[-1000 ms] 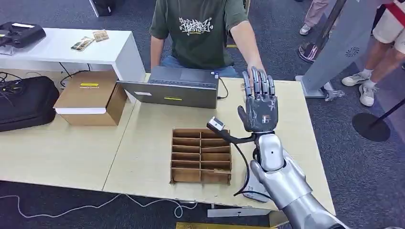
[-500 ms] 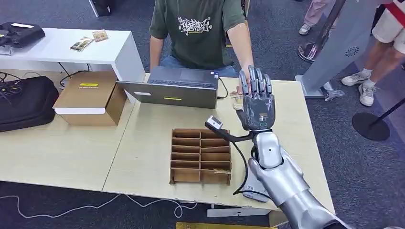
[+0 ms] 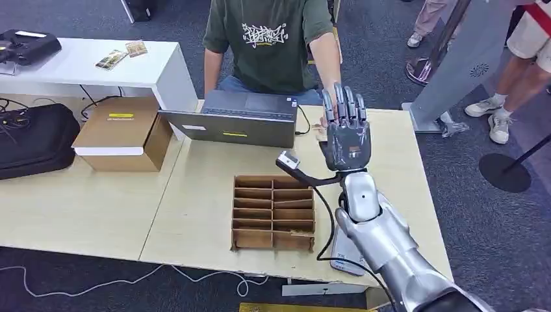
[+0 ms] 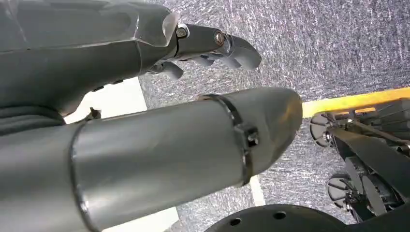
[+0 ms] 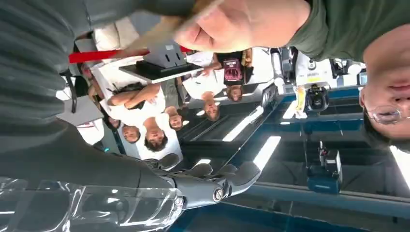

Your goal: Pass the card to the sensor for recognition and then transmit it.

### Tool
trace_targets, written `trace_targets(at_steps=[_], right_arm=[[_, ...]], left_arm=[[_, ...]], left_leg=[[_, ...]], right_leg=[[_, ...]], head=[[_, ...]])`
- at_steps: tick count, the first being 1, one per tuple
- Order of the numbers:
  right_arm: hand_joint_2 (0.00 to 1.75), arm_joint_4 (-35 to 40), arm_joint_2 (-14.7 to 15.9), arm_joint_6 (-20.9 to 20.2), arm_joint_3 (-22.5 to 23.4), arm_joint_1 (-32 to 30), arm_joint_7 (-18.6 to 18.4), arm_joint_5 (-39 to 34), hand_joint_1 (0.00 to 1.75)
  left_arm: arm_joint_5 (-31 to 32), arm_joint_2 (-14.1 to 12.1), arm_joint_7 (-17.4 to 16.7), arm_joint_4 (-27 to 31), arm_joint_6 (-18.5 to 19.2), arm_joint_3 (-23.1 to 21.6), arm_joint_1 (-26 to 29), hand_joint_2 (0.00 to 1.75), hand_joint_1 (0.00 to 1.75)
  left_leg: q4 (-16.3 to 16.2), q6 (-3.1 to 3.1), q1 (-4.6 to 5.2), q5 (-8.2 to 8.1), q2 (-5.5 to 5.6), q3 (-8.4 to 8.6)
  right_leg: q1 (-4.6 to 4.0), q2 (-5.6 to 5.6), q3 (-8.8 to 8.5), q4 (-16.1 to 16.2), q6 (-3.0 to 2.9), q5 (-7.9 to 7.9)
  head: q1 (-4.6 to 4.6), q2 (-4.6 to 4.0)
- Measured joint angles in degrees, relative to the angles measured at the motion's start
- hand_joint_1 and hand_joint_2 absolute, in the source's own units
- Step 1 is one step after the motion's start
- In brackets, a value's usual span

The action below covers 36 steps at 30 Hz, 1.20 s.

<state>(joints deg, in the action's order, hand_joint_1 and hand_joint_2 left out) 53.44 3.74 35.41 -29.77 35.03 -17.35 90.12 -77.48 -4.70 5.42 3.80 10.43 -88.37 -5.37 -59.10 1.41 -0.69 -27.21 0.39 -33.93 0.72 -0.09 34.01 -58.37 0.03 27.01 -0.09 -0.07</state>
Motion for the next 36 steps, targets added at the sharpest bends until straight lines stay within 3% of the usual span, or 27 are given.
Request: trace_targets(at_steps=[36], right_arm=[[1.75, -3.02, -0.72, 0.68, 0.0, 1.28, 1.81, 0.0, 1.75]], left_arm=[[-0.48, -0.07, 0.0, 0.0, 0.33, -0.02, 0.15, 0.0, 0.0]], left_leg=[[0.0, 0.0, 0.0, 0.0, 0.0, 0.0]], right_leg=[[0.0, 0.0, 0.0, 0.0, 0.0, 0.0]], head=[[0.0, 0.0]])
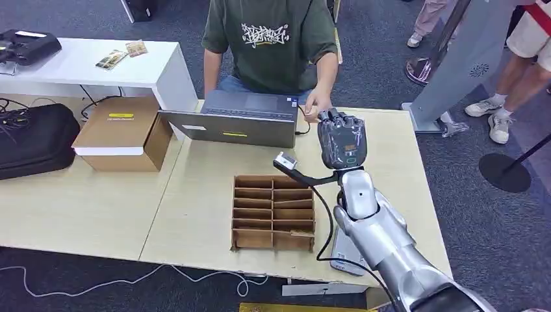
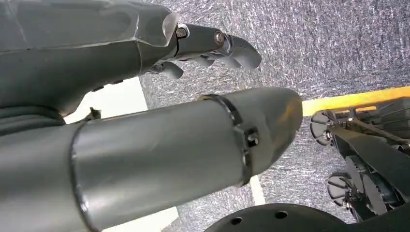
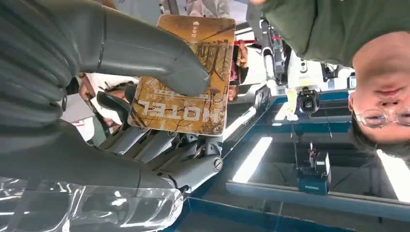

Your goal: Pass the card to the sensor for recognition and then transmit it.

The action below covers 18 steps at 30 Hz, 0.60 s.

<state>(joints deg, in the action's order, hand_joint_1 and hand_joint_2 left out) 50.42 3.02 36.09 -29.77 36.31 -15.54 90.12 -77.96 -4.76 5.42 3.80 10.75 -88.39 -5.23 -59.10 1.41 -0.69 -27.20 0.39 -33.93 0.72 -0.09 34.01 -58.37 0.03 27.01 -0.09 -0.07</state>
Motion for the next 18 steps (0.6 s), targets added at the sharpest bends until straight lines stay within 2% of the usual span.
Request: trace_targets(at_steps=[9, 12, 13, 15, 16, 18], right_arm=[[1.75, -0.09, -0.02, 0.02, 0.0, 0.04, 0.02, 0.0, 1.75], [1.75, -0.13, -0.79, 0.2, 1.34, -0.02, 2.41, -1.45, 1.75], [1.75, -0.13, -1.36, -0.04, 2.47, -0.11, 5.06, -4.54, 1.75], [1.75, 0.59, -3.26, -3.66, 6.09, -0.87, 13.33, -17.98, 1.75], [1.75, 1.93, -4.49, -8.15, 8.64, -1.66, 17.65, -28.56, 1.75], [1.75, 5.36, -6.5, -17.53, 13.67, -3.55, 22.19, -46.79, 1.75]], left_arm=[[0.0, 0.0, 0.0, 0.0, 0.0, 0.0, 0.0, 0.0, 0.0], [-0.2, 0.0, 0.0, 0.0, -0.07, 0.0, 0.0, 0.0, 0.0], [-0.44, 0.02, 0.0, 0.0, -0.11, 0.0, 0.0, 0.0, 0.0], [-0.9, 0.04, 0.0, 0.0, -0.13, 0.0, 0.0, 0.0, 0.0], [-0.96, 0.07, -0.02, 0.0, -0.13, 0.0, 0.01, 0.0, 0.0], [-0.9, 0.09, -0.35, 0.0, -0.13, 0.0, 0.05, 0.0, 0.0]], left_leg=[[0.0, 0.0, 0.0, 0.0, 0.0, 0.0], [0.0, 0.0, 0.0, 0.0, 0.0, 0.01], [0.0, 0.0, 0.0, 0.0, 0.0, 0.01], [0.0, 0.0, -0.01, 0.0, 0.0, 0.01], [0.0, 0.0, -0.01, 0.0, 0.04, 0.01], [0.0, 0.0, -0.01, 0.0, 0.08, -0.02]], right_leg=[[0.0, 0.0, 0.0, 0.0, 0.0, 0.0], [0.0, -0.01, 0.01, 0.0, 0.0, 0.0], [0.0, -0.01, 0.01, 0.0, 0.0, 0.0], [0.0, 0.0, 0.01, 0.0, 0.0, 0.0], [0.0, 0.03, 0.0, 0.0, 0.0, 0.0], [0.0, 0.05, 0.02, 0.0, 0.0, 0.01]], head=[[0.0, 0.0], [0.0, 0.0], [0.0, 0.0], [0.02, 0.0], [0.0, 0.0], [0.0, 0.0]])
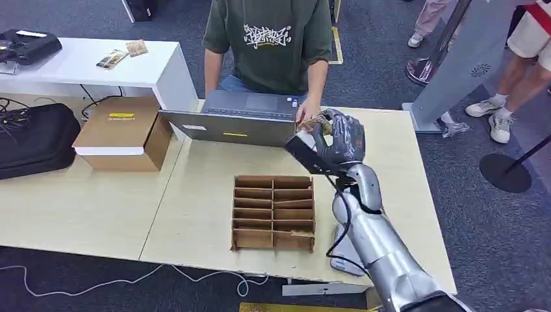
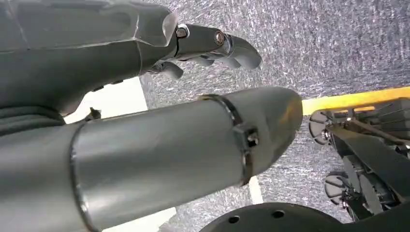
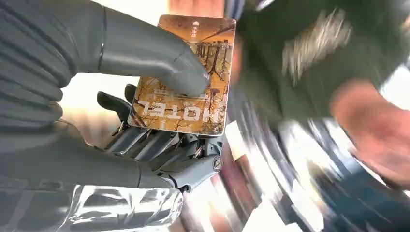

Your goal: Pass the card to the sensor for recognition and then transmit it.

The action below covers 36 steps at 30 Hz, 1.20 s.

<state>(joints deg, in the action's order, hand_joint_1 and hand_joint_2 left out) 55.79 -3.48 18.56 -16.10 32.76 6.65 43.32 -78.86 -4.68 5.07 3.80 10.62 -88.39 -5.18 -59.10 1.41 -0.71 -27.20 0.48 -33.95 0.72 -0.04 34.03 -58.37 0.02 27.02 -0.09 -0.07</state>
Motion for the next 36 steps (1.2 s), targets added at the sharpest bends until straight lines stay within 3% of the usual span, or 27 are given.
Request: trace_targets(at_steps=[2, 4, 7, 10, 18, 36], right_arm=[[1.75, 2.77, -1.0, -4.18, 3.64, -1.26, 1.44, -10.55, 1.75], [1.75, 5.73, -1.09, -6.94, 5.96, -2.98, 1.28, -12.65, 1.75], [1.75, 11.17, -1.15, -12.76, 10.71, -6.86, -0.33, -21.47, 1.75], [1.75, 14.44, -0.98, -15.74, 14.42, -10.09, -0.62, -27.66, 1.75], [1.75, 19.05, 0.2, -14.93, 19.13, -14.06, -1.1, -30.25, 1.75], [1.75, 24.93, 2.26, -12.9, 21.26, -22.01, -4.09, -28.2, 1.75]], left_arm=[[0.26, -0.02, -0.09, 0.0, 0.0, 0.0, 0.05, 0.0, 0.0], [0.81, -0.04, -0.09, 0.0, -0.04, 0.0, 0.03, 0.0, 0.0], [2.12, -0.07, -0.24, 0.0, -0.44, 0.0, 0.03, 0.0, 0.0], [2.21, -0.11, -0.33, 0.0, -0.72, 0.0, 0.08, 0.0, 0.0], [2.45, -0.07, -0.33, 0.0, -1.2, 0.0, 0.04, 0.0, 0.0], [1.46, 0.02, -0.35, 0.0, -1.79, 0.0, 0.0, 0.0, 0.0]], left_leg=[[0.0, 0.0, 0.01, 0.0, 0.03, -0.02], [0.0, 0.0, 0.01, 0.0, 0.03, -0.01], [0.0, -0.02, 0.03, -0.02, 0.12, -0.06], [0.0, -0.04, 0.04, -0.04, 0.09, -0.08], [0.0, -0.06, 0.04, -0.05, 0.06, -0.06], [0.0, -0.06, 0.04, -0.06, 0.06, -0.07]], right_leg=[[0.0, 0.0, 0.03, 0.0, 0.0, 0.0], [0.0, 0.0, 0.03, 0.03, 0.01, 0.01], [0.0, 0.09, 0.02, 0.06, 0.05, 0.03], [0.01, 0.07, 0.03, 0.08, 0.06, 0.04], [0.01, 0.04, 0.05, 0.08, 0.06, 0.04], [0.01, 0.05, 0.06, 0.09, 0.07, 0.05]], head=[[0.02, 0.0], [0.0, -0.02], [0.0, 0.0], [0.0, 0.0], [0.0, 0.0], [0.0, 0.0]])
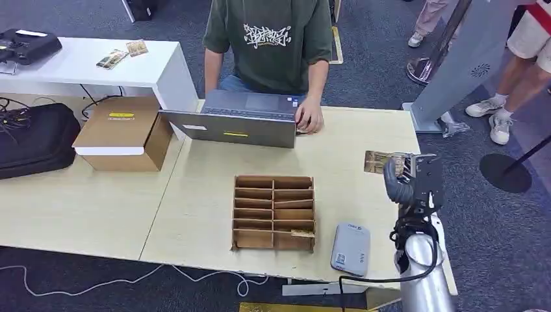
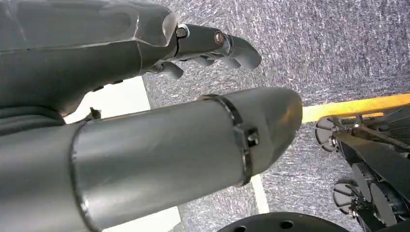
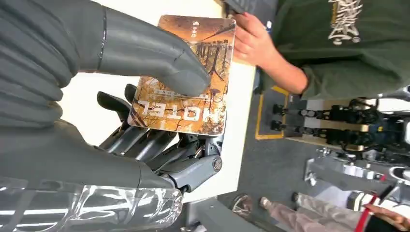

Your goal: Pass the card to the sensor for recognition and then transmit it.

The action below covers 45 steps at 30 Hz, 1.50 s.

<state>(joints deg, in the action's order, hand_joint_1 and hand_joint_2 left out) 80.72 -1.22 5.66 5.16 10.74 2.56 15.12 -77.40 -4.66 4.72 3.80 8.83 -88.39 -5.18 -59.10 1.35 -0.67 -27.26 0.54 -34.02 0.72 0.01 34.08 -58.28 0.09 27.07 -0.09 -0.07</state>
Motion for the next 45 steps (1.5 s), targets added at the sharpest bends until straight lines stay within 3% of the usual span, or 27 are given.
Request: trace_targets(at_steps=[8, 17, 29, 45], right_arm=[[1.75, 6.05, -0.96, 0.18, 1.4, -8.09, -1.18, 0.07, 1.75], [1.75, 10.6, -3.36, 0.89, 2.03, -12.69, -3.17, 4.37, 1.75], [1.75, 12.72, -4.92, 1.2, 2.03, -14.23, -3.61, 5.14, 1.75], [1.75, 16.0, -9.66, 1.2, 1.83, -20.54, -8.77, 10.82, 1.75]], left_arm=[[-1.9, 0.5, 0.02, 0.0, -0.09, 0.02, 0.32, 0.0, 0.0], [-3.28, 1.2, 0.46, -0.02, -0.11, 0.22, 0.78, 0.0, 0.0], [-3.43, 1.66, 0.46, -0.02, -0.24, 0.22, 0.94, 0.0, 0.0], [-5.25, 2.23, 0.74, -0.63, 0.0, 0.22, 1.03, 0.0, 0.0]], left_leg=[[0.01, 0.0, 0.0, -0.09, -0.02, -0.02], [0.01, 0.05, -0.01, -0.13, -0.03, 0.0], [0.01, 0.05, 0.0, -0.13, -0.04, 0.01], [0.02, 0.05, -0.02, -0.14, -0.04, 0.0]], right_leg=[[0.0, -0.02, 0.0, 0.0, 0.01, 0.06], [0.0, -0.03, 0.0, -0.01, 0.01, 0.07], [0.0, -0.04, 0.0, -0.01, 0.01, 0.07], [0.0, -0.03, 0.0, -0.01, -0.01, 0.12]], head=[[0.0, 0.0], [0.0, 0.0], [0.0, 0.0], [0.02, 0.0]])
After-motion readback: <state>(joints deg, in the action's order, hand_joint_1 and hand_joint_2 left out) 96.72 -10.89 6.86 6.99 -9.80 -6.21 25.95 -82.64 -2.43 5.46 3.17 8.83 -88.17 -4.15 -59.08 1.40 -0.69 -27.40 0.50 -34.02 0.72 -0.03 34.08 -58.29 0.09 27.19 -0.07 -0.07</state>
